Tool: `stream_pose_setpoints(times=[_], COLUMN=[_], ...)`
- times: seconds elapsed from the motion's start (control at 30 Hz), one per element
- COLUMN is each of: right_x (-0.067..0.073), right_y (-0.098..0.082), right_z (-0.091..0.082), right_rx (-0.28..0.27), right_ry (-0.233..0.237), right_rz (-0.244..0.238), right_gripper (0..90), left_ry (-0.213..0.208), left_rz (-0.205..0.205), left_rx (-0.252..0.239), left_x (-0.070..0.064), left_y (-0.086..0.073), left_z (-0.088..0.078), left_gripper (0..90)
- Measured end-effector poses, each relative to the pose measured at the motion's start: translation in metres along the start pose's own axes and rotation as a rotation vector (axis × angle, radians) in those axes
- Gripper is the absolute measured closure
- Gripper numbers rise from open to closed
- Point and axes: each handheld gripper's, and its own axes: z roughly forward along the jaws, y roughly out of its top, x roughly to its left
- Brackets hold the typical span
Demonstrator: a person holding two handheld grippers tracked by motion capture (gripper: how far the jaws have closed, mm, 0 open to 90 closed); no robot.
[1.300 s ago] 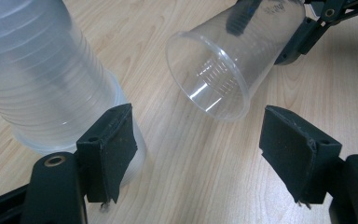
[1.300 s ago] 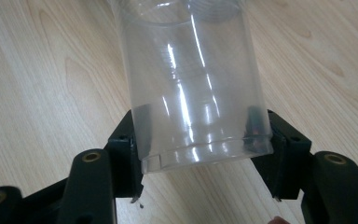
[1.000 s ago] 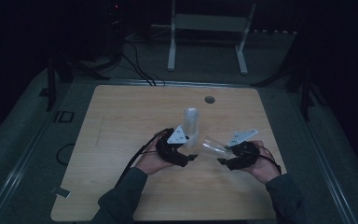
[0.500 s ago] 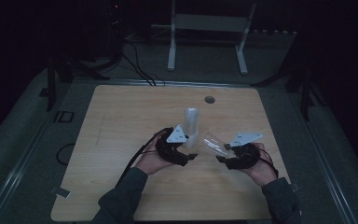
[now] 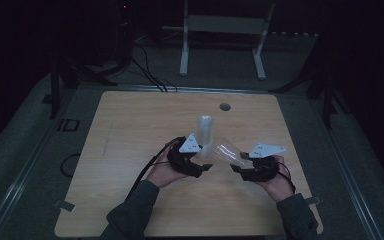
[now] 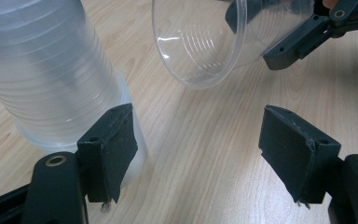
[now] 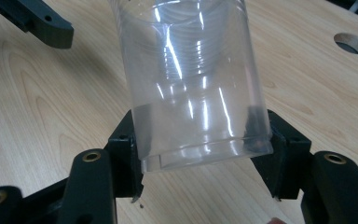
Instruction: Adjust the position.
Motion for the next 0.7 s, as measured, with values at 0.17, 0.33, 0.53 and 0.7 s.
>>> stream_pose_setpoints(times=[0.17,0.33,0.53,0.7], right_x=[0.0017,0.0044,0.0077,0.0095], right_y=[0.0001,0.0006,0.001,0.0009], right_z=[-0.0009,-0.0013,-0.0005,-0.0008], right_rx=[-0.032,-0.067,-0.101,-0.134], right_ry=[-0.013,-0.024,-0.034,-0.049], right_rz=[0.005,0.012,0.018,0.028], right_gripper=[41.4,41.4,41.4,41.4], left_ry=[0.003,0.003,0.006,0.011], left_rz=[-0.003,-0.005,-0.008,-0.013], left_rx=[-0.002,-0.005,-0.011,-0.016], left_x=[0.0003,0.0001,-0.0005,-0.0007], left_y=[0.0001,0.0003,0.0009,0.0013], left_z=[-0.0002,-0.0002,-0.0004,-0.0007], left_gripper=[26.7,26.7,26.7,26.8])
